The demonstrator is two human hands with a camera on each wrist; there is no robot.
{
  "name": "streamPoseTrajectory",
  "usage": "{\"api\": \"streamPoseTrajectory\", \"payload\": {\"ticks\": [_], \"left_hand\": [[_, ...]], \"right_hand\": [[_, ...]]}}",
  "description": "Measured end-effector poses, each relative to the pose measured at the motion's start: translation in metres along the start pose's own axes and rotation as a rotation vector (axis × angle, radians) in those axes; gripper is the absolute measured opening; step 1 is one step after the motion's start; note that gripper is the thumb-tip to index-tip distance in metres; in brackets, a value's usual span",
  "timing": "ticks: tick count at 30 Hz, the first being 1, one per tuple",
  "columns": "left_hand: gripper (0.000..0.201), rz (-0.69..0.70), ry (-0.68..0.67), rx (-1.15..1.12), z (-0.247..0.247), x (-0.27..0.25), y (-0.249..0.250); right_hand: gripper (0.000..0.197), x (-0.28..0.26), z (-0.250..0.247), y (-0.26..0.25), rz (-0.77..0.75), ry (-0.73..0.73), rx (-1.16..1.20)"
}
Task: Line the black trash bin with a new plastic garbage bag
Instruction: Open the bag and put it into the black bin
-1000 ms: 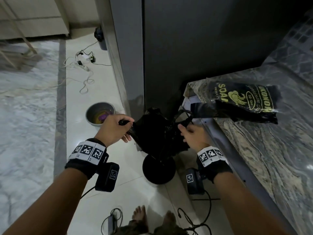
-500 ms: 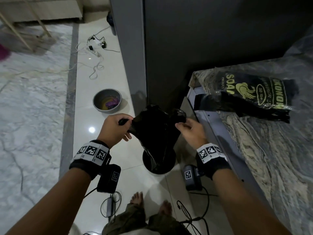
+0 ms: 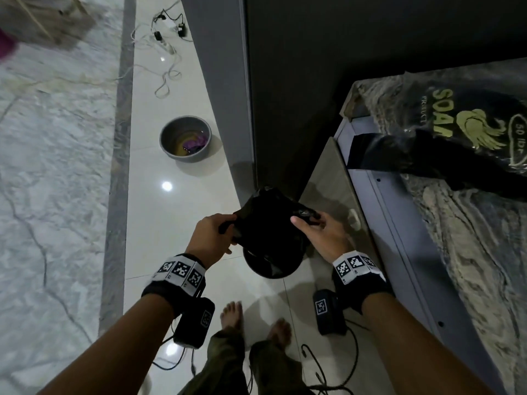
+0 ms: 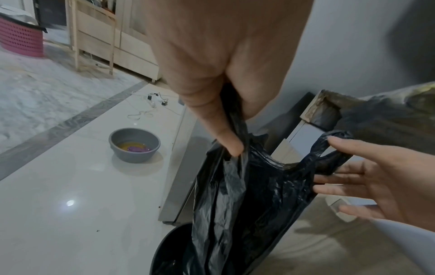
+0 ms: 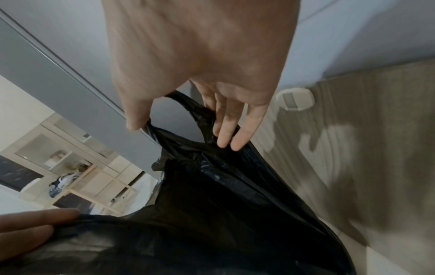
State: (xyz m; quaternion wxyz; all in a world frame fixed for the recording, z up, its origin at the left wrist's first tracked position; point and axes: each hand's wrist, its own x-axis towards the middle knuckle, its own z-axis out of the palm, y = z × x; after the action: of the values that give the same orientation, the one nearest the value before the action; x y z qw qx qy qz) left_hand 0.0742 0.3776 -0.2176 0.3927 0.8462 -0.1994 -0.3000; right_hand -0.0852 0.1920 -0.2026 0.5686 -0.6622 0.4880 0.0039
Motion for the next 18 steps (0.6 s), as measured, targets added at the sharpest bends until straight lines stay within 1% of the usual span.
{"api": "streamPoseTrajectory", "payload": {"ticks": [4, 7, 9, 11, 14, 17, 18], "left_hand": [[0.03, -0.023, 0.011, 0.044, 0.014, 0.013, -0.021], [0.029, -0.012, 0.003, 0.098, 0.027, 0.022, -0.038], [0.03, -0.001, -0.023, 0.154, 0.039, 0.031, -0.052], [0.028, -0.015, -0.068, 0.194, 0.053, 0.039, -0.069], [0.023, -0.014, -0.133, 0.261, 0.074, 0.048, -0.095], [0.025, -0.047, -0.161, 0.295, 0.094, 0.057, -0.128], [0.024, -0.057, -0.167, 0.31, 0.101, 0.061, -0.141]], "right_hand": [[0.058, 0.022, 0.008, 0.016, 0.023, 0.004, -0.022], [0.061, 0.044, 0.018, 0.033, 0.043, 0.042, -0.006], [0.066, 0.062, 0.025, 0.05, 0.069, 0.056, -0.024], [0.066, 0.078, 0.032, 0.067, 0.092, 0.061, -0.054], [0.062, 0.099, 0.041, 0.093, 0.102, 0.022, -0.058], [0.051, 0.116, 0.049, 0.12, 0.126, -0.051, -0.106], [0.055, 0.122, 0.053, 0.131, 0.134, -0.059, -0.122]]}}
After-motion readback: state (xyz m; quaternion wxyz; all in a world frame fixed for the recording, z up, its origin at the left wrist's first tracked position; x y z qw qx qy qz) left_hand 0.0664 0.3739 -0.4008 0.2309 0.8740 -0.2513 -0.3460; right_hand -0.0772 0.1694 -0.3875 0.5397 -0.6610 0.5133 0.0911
